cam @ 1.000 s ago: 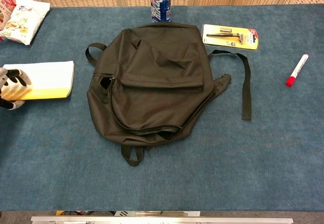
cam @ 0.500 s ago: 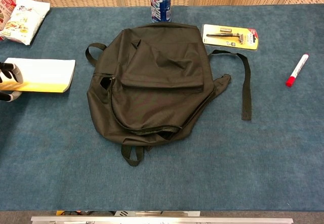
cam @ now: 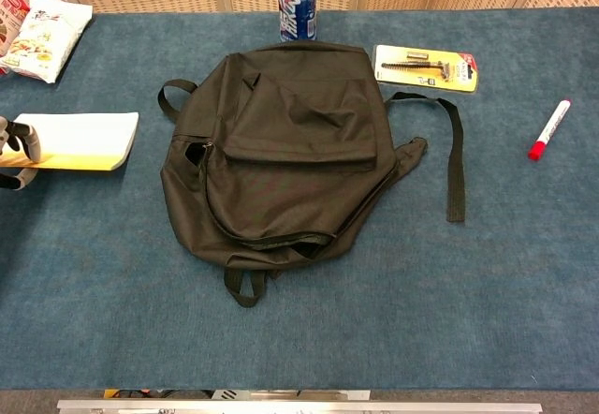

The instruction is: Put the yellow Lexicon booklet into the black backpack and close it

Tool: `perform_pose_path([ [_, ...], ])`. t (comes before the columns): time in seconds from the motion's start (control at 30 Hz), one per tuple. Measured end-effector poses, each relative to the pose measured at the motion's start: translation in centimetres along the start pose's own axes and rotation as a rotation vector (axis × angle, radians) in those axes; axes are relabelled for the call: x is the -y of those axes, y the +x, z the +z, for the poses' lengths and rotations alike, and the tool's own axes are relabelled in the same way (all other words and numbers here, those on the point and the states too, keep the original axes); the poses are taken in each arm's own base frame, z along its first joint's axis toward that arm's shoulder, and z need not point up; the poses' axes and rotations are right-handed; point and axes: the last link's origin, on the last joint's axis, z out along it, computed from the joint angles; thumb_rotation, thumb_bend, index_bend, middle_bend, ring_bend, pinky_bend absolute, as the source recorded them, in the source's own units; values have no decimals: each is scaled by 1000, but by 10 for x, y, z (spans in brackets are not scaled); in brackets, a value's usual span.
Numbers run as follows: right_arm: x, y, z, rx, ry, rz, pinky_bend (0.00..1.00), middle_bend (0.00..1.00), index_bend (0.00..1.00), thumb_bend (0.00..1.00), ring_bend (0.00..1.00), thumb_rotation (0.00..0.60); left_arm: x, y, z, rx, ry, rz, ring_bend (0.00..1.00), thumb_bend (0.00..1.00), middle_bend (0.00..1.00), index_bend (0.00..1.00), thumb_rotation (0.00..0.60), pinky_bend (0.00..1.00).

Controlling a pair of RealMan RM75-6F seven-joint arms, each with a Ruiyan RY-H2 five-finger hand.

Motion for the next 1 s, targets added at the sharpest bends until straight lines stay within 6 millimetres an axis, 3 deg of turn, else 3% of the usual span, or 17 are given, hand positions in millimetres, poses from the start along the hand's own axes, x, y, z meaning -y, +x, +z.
perform_pose_path([
  [0.43, -2, 2, 0, -11, -3, 17, 453, 387, 293, 238, 270, 600, -2, -1, 0, -2, 0, 60, 436, 343, 532, 587, 600, 473],
  [1.0, -2, 7, -1, -34, -6, 28, 453, 387, 293, 237, 270, 600, -3, 15, 3, -107, -44, -155, 419, 364, 493, 521, 600, 514],
])
